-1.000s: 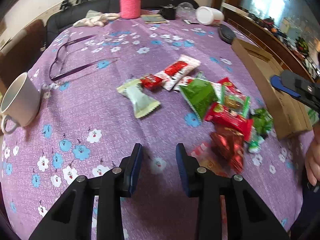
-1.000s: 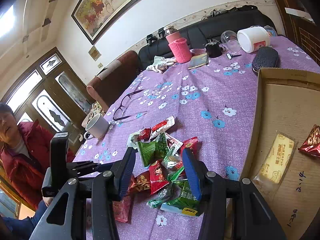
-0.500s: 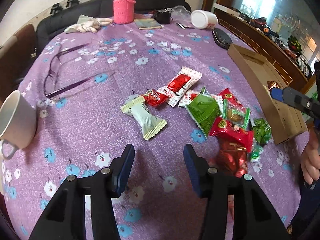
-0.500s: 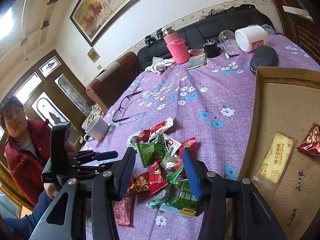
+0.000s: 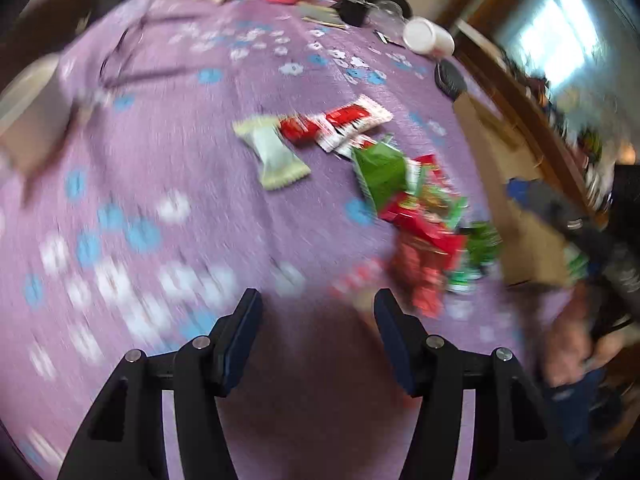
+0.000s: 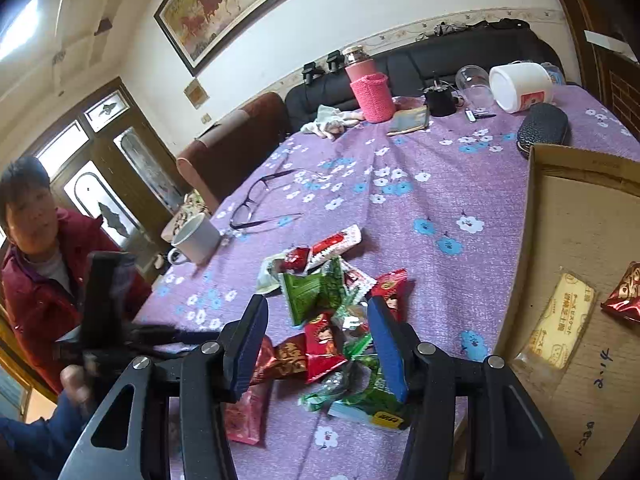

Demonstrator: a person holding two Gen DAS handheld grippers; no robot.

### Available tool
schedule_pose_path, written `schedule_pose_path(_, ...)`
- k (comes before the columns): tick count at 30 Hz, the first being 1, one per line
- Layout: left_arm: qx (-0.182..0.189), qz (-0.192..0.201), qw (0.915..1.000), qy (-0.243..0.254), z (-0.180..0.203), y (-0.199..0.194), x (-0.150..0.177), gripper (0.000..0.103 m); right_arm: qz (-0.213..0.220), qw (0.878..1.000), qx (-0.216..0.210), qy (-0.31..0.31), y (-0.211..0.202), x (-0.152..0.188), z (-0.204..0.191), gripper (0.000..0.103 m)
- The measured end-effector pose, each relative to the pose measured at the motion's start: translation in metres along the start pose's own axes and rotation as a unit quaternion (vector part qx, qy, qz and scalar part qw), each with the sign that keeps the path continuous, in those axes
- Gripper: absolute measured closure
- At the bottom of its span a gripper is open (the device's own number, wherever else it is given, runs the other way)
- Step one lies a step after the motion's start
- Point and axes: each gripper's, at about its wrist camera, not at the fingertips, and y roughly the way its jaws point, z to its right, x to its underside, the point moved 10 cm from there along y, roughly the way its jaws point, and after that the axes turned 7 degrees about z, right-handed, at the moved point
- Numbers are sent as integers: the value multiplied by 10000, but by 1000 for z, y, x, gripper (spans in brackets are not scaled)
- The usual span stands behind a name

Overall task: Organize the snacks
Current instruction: 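Grasp the pink character bar with the left gripper while the right grasps a red packet, then lift the pink bar with the left gripper while the right lifts the red packet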

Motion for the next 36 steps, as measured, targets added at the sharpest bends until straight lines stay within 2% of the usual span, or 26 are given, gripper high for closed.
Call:
schedule_pose_path(2, 15, 22, 10000, -72, 14, -4, 10, 45, 26, 9999, -9, 104, -1, -2, 4, 47)
schedule_pose_path(5, -153, 77, 9993, 344, 39, 3, 21, 45, 81, 9999, 3, 137, -4, -4, 6, 47)
schedule_pose_path(6, -316, 97, 9986, 417, 42, 9, 22, 45, 86, 9999, 9, 119, -5, -4, 5, 47)
schedule_pose_path(8, -383, 52, 9981, 479, 48, 19, 26, 45, 84, 9999, 16, 88, -5, -4, 4, 47)
schedule_pose_path(9, -526, 198, 9962, 661, 53, 20, 25, 45, 80, 9999, 30, 69, -5, -3, 4, 47)
schedule_pose_path(10, -612, 224, 9950, 758, 53, 21, 23, 49, 76, 10000, 32, 50, -5, -3, 3, 47)
schedule_pose_path(14, -899, 334, 9913, 896, 41, 20, 20, 80, 64, 10000, -12, -58, -5, -2, -3, 47)
schedule_pose_path(16, -777, 365, 9932, 780, 28, 15, 17, 80, 21, 9999, -52, -153, -3, 0, -7, 47)
schedule_pose_path(20, -1101, 643, 9902, 578, -10, 5, 2, 80, -211, 9983, -196, -501, 5, 14, -24, 47)
schedule_pose_path(24, -861, 750, 9919, 564, -21, 4, -7, 80, -621, 9932, -435, -880, 24, 37, -47, 47)
schedule_pose_path(29, -919, 963, 9884, 725, -19, 6, -11, 79, -945, 9872, -18, -1282, 48, 62, -46, 47)
schedule_pose_path(30, -911, 999, 9881, 737, -19, 7, -12, 79, -1015, 9857, -90, -1344, 49, 66, -49, 47)
schedule_pose_path(33, -880, 1047, 9880, 721, -20, 7, -15, 79, -1342, 9733, -735, -1711, 43, 86, -76, 46)
schedule_pose_path(34, -878, 1052, 9880, 719, -20, 7, -15, 79, -1331, 9699, -865, -1845, 39, 88, -84, 46)
schedule_pose_path(36, -869, 1065, 9879, 717, -20, 8, -16, 79, -1200, 9711, -689, -1942, 39, 85, -81, 41)
